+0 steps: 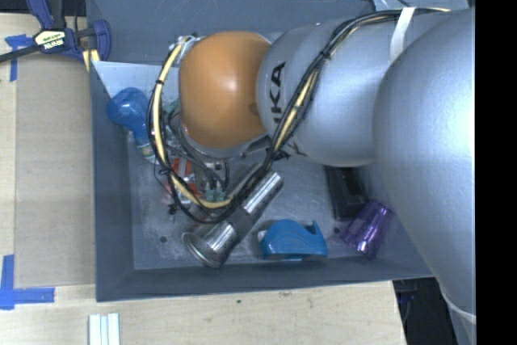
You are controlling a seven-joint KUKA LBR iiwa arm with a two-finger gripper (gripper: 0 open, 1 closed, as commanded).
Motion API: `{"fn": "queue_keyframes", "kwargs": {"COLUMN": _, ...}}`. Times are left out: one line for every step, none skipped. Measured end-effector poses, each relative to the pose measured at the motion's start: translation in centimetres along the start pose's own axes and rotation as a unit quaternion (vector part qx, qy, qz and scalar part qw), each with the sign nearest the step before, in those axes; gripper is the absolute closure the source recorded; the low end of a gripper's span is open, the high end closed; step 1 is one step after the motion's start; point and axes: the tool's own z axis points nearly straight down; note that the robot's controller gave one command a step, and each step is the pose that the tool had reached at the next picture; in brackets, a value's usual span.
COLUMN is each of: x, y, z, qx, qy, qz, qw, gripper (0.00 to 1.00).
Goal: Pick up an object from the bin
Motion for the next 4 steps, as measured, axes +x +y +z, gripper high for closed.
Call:
{"fn": "queue_keyframes", "kwargs": {"x": -3.2, "y": -2.6, "z": 3.2, "qx": 0.000, "qy": -0.0001, "qz": 0.149, "qw": 0.9888, "gripper": 0.00}}
{"fn": "queue_keyframes", "kwargs": {"x": -3.8, "y": -6.2, "z": 5.4, "qx": 0.000, "qy": 0.0005, "qz": 0.060, "qw": 0.9982, "gripper": 0.00}}
{"fn": "queue_keyframes", "kwargs": {"x": -4.4, "y": -6.7, "z": 5.4, "qx": 0.001, "qy": 0.0014, "qz": 0.046, "qw": 0.9990, "gripper": 0.00}}
{"fn": "queue_keyframes", "kwargs": {"x": 0.1, "y": -7.5, "z": 4.1, "qx": -0.002, "qy": -0.0100, "qz": -0.013, "qw": 0.9999, "gripper": 0.00}}
